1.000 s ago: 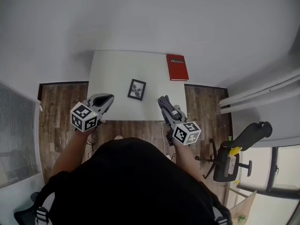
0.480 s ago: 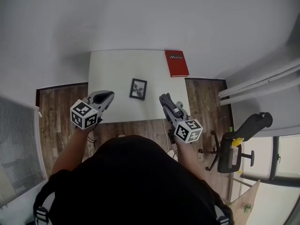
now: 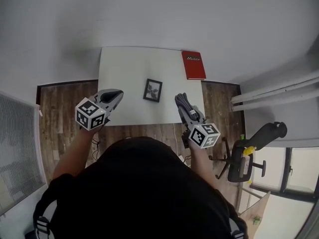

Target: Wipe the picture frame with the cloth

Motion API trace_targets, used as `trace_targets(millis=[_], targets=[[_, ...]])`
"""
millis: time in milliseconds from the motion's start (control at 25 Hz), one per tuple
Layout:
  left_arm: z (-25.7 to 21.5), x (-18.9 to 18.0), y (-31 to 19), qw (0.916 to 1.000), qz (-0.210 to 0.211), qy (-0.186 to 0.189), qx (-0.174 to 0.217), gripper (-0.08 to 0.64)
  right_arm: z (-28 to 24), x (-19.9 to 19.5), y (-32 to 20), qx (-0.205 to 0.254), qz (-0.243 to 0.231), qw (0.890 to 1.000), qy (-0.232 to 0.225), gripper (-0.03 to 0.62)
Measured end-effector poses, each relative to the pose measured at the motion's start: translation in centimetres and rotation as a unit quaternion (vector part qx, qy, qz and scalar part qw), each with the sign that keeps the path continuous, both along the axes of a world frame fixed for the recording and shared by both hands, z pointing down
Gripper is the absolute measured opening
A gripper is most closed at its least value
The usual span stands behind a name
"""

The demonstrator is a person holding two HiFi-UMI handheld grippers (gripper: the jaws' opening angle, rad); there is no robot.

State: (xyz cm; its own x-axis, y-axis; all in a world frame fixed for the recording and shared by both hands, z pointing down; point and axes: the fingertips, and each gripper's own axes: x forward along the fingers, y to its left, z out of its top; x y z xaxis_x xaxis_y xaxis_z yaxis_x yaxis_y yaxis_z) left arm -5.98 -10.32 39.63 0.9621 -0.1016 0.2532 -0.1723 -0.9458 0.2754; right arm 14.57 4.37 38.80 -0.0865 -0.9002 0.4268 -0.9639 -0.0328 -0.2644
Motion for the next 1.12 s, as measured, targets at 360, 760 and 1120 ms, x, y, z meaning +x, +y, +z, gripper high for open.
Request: trace_targets(millis=[360,760,1120], targets=[[2.4,-0.5,-0.2,0.9998,-0.005,-0.006,-0.021,0.011,0.0,-0.2,-0.9,-0.011,-0.002,1.000,0.004,0.104],[4.9,0.1,-1.4,0.9987,-0.037,-0.015,-0.030,0.011,1.2,1.6,-4.9,-0.013,-0.036,0.999,0.002,0.104],[6.2,1.9,-5.2,0.9969,-0.060,-0.037,-0.036,0.011,4.4,4.1,-10.3,-0.030,-0.057,0.998,-0.020,0.104]])
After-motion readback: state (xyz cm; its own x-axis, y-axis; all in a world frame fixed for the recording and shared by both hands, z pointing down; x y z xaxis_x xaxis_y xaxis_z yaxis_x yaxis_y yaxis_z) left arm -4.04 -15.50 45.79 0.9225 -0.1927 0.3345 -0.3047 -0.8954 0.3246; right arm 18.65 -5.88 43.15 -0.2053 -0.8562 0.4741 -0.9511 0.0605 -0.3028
